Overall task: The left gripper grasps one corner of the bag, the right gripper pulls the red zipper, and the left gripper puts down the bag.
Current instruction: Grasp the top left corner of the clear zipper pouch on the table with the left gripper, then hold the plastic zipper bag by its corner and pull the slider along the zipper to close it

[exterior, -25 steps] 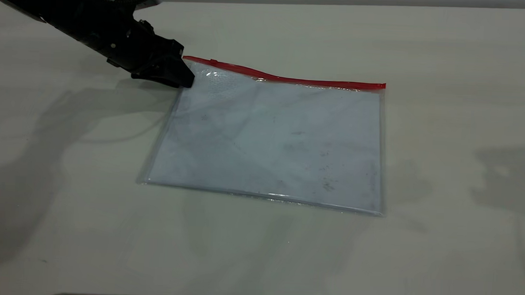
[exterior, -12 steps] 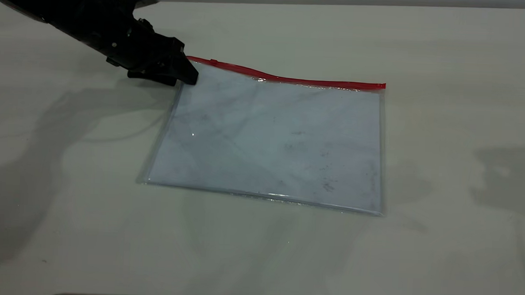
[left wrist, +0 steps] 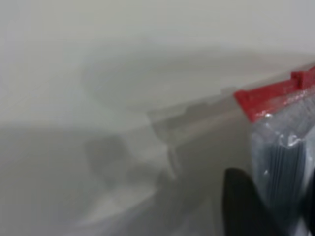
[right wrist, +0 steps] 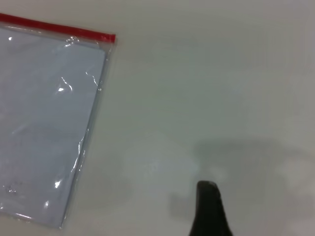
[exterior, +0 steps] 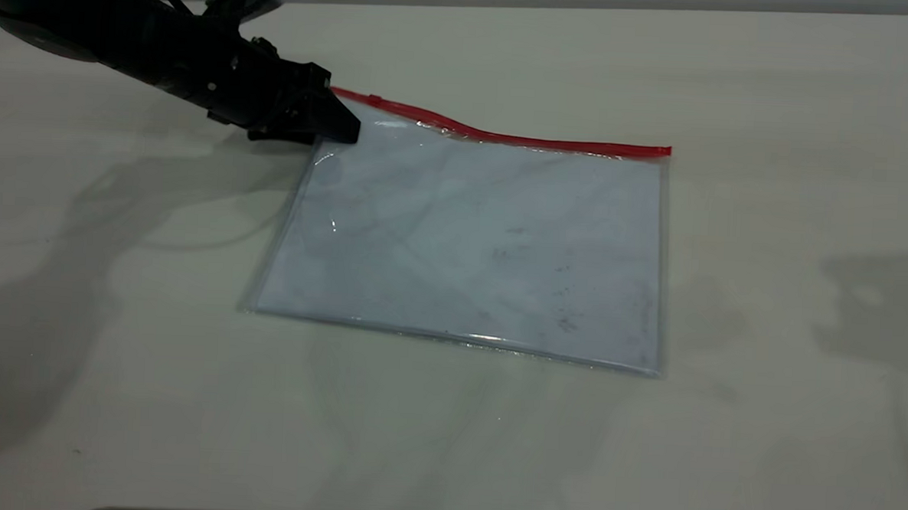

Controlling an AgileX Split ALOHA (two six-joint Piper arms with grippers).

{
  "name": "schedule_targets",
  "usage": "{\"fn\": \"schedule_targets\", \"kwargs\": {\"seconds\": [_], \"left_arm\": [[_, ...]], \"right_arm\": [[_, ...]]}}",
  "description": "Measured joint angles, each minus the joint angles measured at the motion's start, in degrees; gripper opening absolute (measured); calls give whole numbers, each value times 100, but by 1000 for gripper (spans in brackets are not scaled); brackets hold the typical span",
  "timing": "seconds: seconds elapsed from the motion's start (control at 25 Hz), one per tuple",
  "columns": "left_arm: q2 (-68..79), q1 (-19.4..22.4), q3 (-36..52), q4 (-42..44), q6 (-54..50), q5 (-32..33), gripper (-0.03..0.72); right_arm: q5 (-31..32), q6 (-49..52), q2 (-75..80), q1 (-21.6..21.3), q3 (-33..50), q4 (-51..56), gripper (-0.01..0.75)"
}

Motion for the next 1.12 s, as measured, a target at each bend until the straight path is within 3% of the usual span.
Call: {"fn": "schedule_targets", "kwargs": {"seconds": [0.12, 0.2, 0.36, 0.68, 0.84, 1.12], "left_arm": [[0, 0, 0, -121, 497, 161, 118], [0, 0, 0, -126, 916, 297, 56], [0, 0, -231, 417, 1802, 887, 53], [2, -25, -1402, 2738, 2202, 2424, 53], [6, -43, -1916, 3258, 2291, 2786, 53], [6, -75, -2276, 3484, 3565, 2947, 53]], "right_arm": [[0, -61, 0, 0, 0, 0, 574], [-4, -159, 0, 0, 0, 7, 574], [-20, -576, 46, 212, -87, 124, 574], [-86, -1634, 1099, 1545, -984, 273, 574], [-168, -1938, 1955, 2085, -1618, 279, 574], [-371, -2213, 3298, 2744, -2797, 283, 574]]}}
